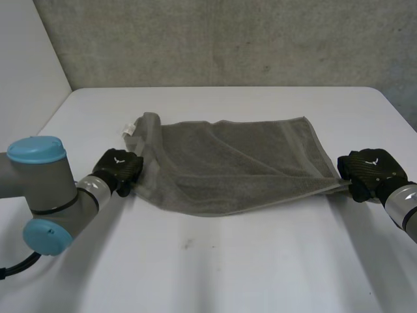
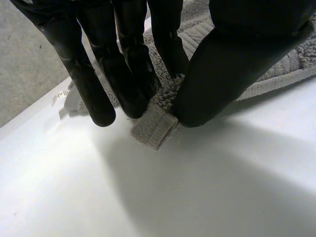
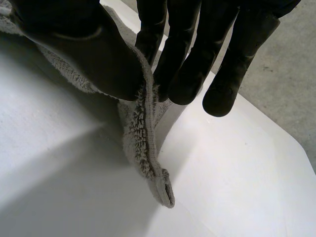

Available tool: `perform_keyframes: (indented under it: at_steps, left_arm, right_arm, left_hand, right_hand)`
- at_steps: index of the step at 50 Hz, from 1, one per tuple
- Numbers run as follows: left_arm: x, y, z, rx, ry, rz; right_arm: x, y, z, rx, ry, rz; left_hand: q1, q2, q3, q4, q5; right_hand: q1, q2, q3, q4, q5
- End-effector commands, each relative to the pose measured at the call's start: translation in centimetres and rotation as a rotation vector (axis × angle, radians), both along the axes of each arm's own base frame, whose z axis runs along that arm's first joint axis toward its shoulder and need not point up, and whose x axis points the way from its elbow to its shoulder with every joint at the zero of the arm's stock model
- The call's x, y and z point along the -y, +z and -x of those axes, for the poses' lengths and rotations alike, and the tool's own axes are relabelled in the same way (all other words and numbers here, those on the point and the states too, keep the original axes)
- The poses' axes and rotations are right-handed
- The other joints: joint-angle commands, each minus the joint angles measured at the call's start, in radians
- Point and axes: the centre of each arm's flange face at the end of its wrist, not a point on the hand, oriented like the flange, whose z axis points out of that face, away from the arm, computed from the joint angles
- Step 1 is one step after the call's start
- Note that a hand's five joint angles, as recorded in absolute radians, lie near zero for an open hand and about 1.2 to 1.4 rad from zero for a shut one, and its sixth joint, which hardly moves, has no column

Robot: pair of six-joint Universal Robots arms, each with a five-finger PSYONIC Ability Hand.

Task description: Fold the towel.

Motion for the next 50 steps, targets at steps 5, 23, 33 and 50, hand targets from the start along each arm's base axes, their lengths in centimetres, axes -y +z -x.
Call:
perform_keyframes:
  at_steps: [5,23,33,50]
  left_arm:
    - [-4.1,3.8,-2.3,0.034,0.061,-0.007]
    - [-15.6,9.5,-6.1,0.061,0.111,-0.083]
    - [-14.9,8.5,-6.1,0.142,0.067,-0.073]
    - [0.3,4.6,-2.7,0.048,0.08,-0.066]
  right_arm:
    - [-0.5,2.9,0.2,-0.032,0.006,0.03]
    - [-6.8,7.5,0.8,-0.376,0.169,-0.148]
    - [-6.3,8.4,1.9,-0.498,0.239,-0.159]
    - [4.4,3.6,-2.7,-0.379,0.225,-0.138]
  left_hand:
    - [0.229,0.182,0.184,0.182,0.24]
    - [0.229,0.182,0.184,0.182,0.24]
    - [0.229,0.182,0.184,0.182,0.24]
    - [0.229,0.182,0.184,0.182,0.24]
  right_hand:
    - [0.066,0.062,0.065,0.062,0.054]
    - [0.066,0.062,0.065,0.062,0.054]
    - [0.066,0.062,0.065,0.062,0.054]
    - [0.066,0.062,0.065,0.062,0.054]
